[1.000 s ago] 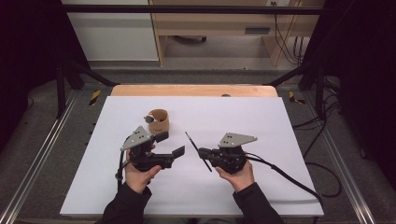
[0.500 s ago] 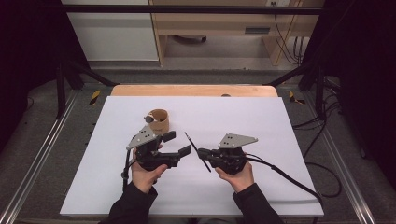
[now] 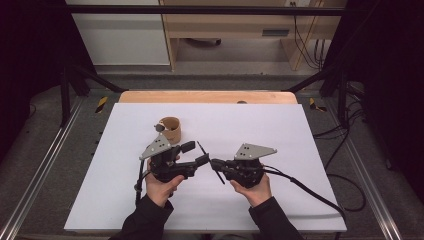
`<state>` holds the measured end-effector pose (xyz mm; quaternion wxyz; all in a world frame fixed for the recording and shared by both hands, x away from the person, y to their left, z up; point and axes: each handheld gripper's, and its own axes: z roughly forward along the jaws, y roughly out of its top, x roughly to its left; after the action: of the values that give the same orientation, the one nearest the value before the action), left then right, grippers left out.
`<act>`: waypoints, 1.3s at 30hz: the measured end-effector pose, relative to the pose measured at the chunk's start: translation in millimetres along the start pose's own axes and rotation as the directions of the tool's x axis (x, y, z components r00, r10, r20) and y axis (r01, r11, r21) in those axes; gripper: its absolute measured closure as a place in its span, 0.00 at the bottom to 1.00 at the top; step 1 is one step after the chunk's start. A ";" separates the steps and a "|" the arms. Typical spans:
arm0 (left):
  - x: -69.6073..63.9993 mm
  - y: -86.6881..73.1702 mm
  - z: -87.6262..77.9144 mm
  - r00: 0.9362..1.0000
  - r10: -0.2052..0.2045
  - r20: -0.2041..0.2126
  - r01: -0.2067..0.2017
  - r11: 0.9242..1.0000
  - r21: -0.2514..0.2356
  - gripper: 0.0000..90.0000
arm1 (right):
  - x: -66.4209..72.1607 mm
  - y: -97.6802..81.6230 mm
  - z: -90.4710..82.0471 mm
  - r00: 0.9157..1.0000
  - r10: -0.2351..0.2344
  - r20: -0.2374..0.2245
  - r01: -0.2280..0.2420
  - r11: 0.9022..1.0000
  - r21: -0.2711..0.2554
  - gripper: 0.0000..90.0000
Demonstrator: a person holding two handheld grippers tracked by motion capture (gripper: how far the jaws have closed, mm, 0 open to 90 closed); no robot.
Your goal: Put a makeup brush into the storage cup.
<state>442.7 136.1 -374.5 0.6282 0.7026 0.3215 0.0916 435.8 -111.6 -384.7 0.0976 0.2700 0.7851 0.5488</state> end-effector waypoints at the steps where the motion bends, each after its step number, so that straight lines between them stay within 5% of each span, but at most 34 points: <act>1: -0.4 -0.1 0.7 1.000 -0.001 0.000 0.001 1.000 0.003 0.35 | 0.4 0.2 -0.5 1.000 0.000 0.001 0.000 1.000 -0.004 0.95; 22: -3.9 -2.4 5.1 0.998 -0.049 0.033 0.049 0.999 0.001 0.69 | 1.3 0.7 -1.0 1.000 -0.004 -0.005 0.004 1.000 -0.029 0.95; 39: -3.1 -4.0 5.9 0.995 -0.092 0.046 0.092 0.996 0.004 0.86 | 2.0 0.9 -1.4 1.000 -0.008 -0.012 0.007 0.999 -0.038 0.95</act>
<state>442.1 129.5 -378.6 0.6383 0.6895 0.3393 0.0461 433.8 -111.4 -383.1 0.0998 0.2619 0.7762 0.5648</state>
